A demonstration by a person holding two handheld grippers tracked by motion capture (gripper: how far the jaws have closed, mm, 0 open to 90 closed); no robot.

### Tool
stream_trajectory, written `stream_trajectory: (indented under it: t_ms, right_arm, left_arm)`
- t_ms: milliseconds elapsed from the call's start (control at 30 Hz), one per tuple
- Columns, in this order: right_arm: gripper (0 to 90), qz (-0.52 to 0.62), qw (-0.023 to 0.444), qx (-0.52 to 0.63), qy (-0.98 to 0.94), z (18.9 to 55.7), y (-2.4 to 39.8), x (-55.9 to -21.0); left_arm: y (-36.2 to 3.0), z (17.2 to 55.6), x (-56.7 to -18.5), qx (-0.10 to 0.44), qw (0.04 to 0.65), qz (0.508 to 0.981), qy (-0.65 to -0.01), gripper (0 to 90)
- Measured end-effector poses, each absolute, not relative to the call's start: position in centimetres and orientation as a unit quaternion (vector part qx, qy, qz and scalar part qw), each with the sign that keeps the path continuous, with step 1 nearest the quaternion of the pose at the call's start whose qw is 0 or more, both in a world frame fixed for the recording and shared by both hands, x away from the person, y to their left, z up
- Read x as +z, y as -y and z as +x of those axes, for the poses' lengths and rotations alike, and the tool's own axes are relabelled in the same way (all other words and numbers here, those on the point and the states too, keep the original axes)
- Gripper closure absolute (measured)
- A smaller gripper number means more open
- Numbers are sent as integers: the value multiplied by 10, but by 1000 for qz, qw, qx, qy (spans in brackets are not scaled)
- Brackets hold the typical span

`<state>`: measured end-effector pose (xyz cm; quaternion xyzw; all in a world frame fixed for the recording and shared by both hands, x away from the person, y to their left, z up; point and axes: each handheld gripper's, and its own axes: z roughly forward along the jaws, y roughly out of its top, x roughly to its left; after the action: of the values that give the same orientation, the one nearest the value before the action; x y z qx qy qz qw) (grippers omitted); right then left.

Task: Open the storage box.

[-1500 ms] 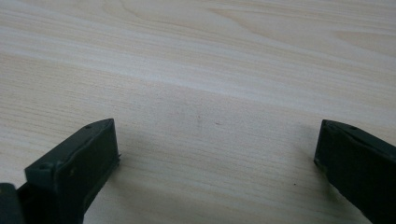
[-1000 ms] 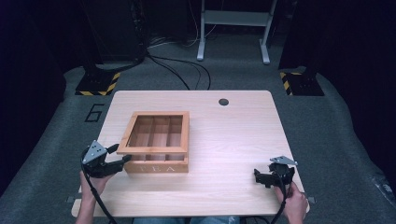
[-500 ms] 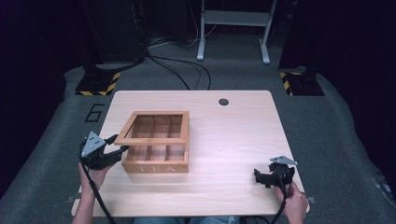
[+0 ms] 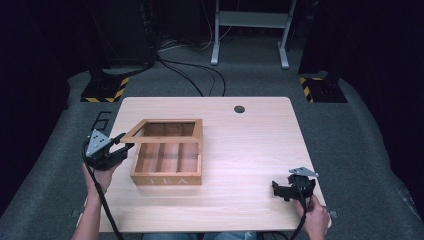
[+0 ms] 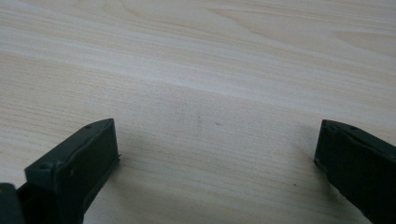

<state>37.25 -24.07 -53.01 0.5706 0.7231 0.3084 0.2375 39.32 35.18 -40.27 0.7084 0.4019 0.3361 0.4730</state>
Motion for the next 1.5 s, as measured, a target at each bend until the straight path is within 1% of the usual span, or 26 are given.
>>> stream_trajectory:
  t_ms: [533, 1500]
  right_arm:
    - [0, 572, 238, 308, -722, 372, 241, -530]
    - [0, 571, 238, 308, -723, 373, 241, -530]
  left_arm:
    - [-350, 401, -391, 344, 466, 710, -401, 592]
    - [-354, 427, -360, 316, 459, 725, -406, 600]
